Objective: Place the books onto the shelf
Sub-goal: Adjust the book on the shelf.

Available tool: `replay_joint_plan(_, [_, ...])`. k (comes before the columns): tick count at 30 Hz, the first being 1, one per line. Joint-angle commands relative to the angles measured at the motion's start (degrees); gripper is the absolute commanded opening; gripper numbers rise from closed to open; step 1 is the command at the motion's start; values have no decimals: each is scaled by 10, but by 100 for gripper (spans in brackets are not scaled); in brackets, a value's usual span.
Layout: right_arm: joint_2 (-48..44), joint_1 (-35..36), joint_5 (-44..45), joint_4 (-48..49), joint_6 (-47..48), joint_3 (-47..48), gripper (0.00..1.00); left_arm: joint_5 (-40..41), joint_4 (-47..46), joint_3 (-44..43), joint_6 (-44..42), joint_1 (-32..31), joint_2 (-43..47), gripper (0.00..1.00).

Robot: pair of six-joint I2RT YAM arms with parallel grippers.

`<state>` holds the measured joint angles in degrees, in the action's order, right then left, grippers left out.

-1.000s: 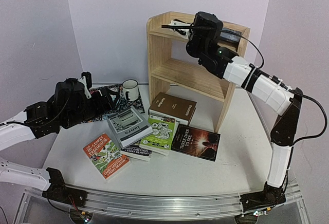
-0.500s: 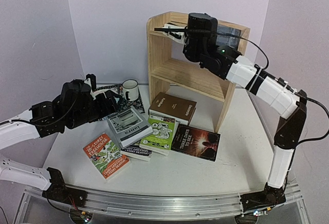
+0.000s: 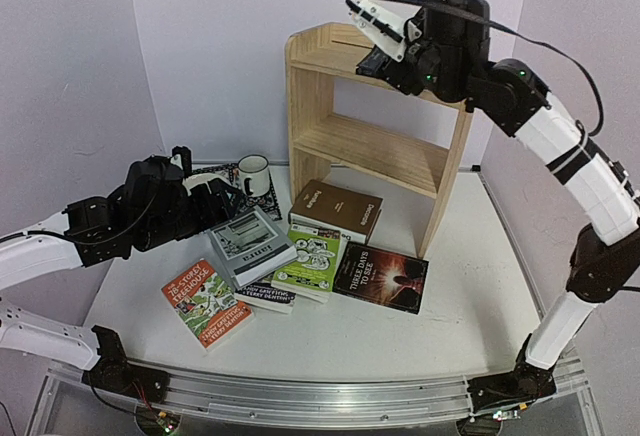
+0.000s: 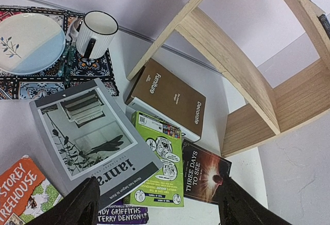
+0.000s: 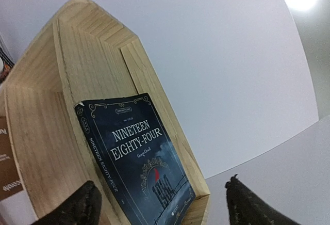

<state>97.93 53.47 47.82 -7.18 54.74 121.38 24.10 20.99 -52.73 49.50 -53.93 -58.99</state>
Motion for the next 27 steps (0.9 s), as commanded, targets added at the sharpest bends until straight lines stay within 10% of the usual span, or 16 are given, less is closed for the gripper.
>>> replay_joint_plan(1, [-49, 5, -69, -23, -102, -17, 73, -1, -11, -13, -4, 2, -4, 80])
replay_joint_plan(14, [-54, -1, -96, -22, -76, -59, 30, -3, -12, -4, 1, 2, 2, 80])
replay_joint_plan(27, [-16, -49, -141, -23, -82, -43, 35, -5, -16, -4, 4, 2, -12, 80])
